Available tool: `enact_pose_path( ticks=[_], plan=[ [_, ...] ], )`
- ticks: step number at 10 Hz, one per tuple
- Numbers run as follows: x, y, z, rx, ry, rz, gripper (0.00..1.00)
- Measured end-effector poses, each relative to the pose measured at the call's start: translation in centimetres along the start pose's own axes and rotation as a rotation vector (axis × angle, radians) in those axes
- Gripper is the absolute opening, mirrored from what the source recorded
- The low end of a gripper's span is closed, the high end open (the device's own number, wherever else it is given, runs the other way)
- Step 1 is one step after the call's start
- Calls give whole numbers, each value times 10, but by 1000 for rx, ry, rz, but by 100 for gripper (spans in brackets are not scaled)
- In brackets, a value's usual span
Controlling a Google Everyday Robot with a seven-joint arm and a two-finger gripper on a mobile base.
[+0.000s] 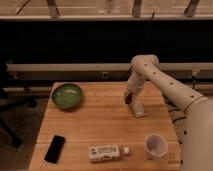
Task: Place the pepper on the white sponge
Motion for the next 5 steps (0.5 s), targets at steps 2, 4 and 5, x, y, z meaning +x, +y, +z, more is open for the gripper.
enact_pose_path(
  ticks=[2, 4, 5],
  plan=[
    [-4, 2, 3, -17, 1, 12, 0],
    [-5, 15, 13, -45, 0, 35, 0],
    [-4, 23, 17, -59, 2, 50, 0]
  ],
)
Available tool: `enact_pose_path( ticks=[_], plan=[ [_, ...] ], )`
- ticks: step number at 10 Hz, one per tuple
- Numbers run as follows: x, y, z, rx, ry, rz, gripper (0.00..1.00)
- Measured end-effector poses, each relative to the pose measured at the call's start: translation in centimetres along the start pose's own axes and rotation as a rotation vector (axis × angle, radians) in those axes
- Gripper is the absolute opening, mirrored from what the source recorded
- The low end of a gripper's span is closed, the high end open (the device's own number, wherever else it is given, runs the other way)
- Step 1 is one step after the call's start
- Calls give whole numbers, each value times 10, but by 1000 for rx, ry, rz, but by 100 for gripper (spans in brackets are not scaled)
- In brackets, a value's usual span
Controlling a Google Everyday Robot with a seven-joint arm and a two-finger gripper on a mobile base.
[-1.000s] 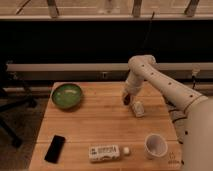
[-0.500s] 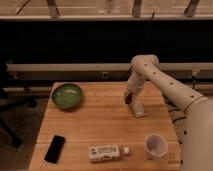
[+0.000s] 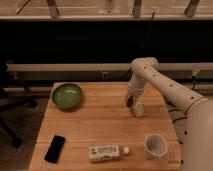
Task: Place the pepper on the white sponge
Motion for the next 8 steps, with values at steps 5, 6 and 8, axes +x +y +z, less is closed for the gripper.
enact_pose_path(
  ticks=[5, 6, 8],
  plan=[
    [9, 21, 8, -30, 27, 55, 2],
    [11, 24, 7, -30, 35, 69, 13],
    [14, 32, 6, -37, 41, 85, 31]
  ],
)
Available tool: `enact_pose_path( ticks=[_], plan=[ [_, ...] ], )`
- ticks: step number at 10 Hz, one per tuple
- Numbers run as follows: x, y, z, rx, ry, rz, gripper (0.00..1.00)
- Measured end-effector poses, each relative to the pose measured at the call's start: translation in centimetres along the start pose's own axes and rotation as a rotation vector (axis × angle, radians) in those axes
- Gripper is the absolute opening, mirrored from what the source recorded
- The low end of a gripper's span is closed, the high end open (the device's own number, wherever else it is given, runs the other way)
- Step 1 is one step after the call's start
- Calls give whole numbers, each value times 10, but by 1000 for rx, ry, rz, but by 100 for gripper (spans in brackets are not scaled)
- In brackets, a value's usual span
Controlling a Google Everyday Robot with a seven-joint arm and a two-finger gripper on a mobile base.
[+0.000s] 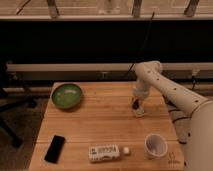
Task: Place the pepper on the white sponge
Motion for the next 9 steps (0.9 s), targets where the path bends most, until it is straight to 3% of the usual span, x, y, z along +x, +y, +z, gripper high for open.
enact_pose_path(
  ticks=[5, 9],
  plan=[
    [-5, 8, 11, -27, -16, 8, 78],
    [-9, 9, 15, -30, -31, 10, 80]
  ],
)
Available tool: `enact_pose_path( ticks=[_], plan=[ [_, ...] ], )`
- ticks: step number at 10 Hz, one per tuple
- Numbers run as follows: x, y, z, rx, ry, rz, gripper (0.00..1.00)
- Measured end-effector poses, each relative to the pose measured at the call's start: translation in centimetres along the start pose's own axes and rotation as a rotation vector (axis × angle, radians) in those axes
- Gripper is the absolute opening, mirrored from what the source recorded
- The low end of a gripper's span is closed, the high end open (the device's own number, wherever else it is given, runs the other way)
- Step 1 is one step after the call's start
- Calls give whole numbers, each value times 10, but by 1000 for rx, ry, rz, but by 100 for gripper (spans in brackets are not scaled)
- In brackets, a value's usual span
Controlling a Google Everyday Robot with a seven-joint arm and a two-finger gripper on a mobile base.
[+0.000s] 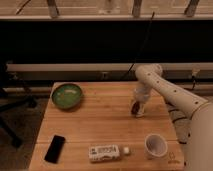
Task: Place the pepper on the white sponge
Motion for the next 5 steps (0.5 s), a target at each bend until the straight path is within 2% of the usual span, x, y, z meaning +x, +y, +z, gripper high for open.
enact_pose_path(
  ticks=[5],
  plan=[
    [3, 1, -13, 5, 18, 5, 80]
  ],
)
